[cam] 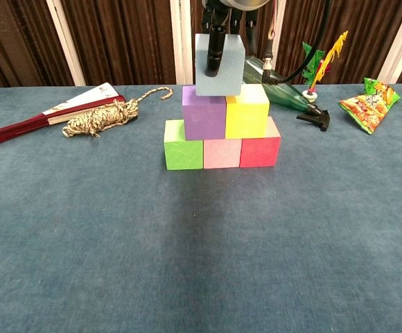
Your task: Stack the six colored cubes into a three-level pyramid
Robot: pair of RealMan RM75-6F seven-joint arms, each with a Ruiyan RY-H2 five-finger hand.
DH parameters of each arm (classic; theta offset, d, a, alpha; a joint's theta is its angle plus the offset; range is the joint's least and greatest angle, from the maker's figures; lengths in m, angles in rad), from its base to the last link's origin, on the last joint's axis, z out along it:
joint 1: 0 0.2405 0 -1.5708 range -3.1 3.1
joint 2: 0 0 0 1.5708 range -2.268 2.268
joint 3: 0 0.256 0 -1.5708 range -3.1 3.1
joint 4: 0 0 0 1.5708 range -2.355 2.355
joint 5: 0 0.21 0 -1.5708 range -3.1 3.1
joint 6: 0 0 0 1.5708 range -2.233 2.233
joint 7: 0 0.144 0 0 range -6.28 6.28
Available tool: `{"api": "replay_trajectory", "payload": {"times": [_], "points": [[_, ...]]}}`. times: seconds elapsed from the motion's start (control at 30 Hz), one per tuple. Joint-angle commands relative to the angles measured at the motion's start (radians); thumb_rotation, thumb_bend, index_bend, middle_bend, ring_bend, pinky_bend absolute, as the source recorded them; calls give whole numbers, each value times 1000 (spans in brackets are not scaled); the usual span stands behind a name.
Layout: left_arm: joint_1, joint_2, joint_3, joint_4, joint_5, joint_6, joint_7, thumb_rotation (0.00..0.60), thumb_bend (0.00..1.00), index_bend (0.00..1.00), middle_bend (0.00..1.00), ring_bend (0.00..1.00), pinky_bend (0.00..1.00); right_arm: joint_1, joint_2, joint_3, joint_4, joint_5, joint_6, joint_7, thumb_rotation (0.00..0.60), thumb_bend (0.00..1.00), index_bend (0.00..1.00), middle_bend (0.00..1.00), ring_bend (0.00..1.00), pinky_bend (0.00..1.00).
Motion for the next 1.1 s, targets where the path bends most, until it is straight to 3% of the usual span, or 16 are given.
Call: {"api": "replay_trajectory", "payload": {"times": [0.03, 1.1], "points": [[2, -6, 0, 2, 5, 6, 5, 600, 129, 0, 0, 22, 57, 2, -10, 3, 14, -3, 1, -4, 600, 352, 385, 510, 497, 555], [7, -15, -11, 7, -6, 2, 24, 600, 129, 0, 0, 22, 57, -34, -26, 17, 35, -19, -39, -19, 600, 352, 385, 510, 497, 555]]}}
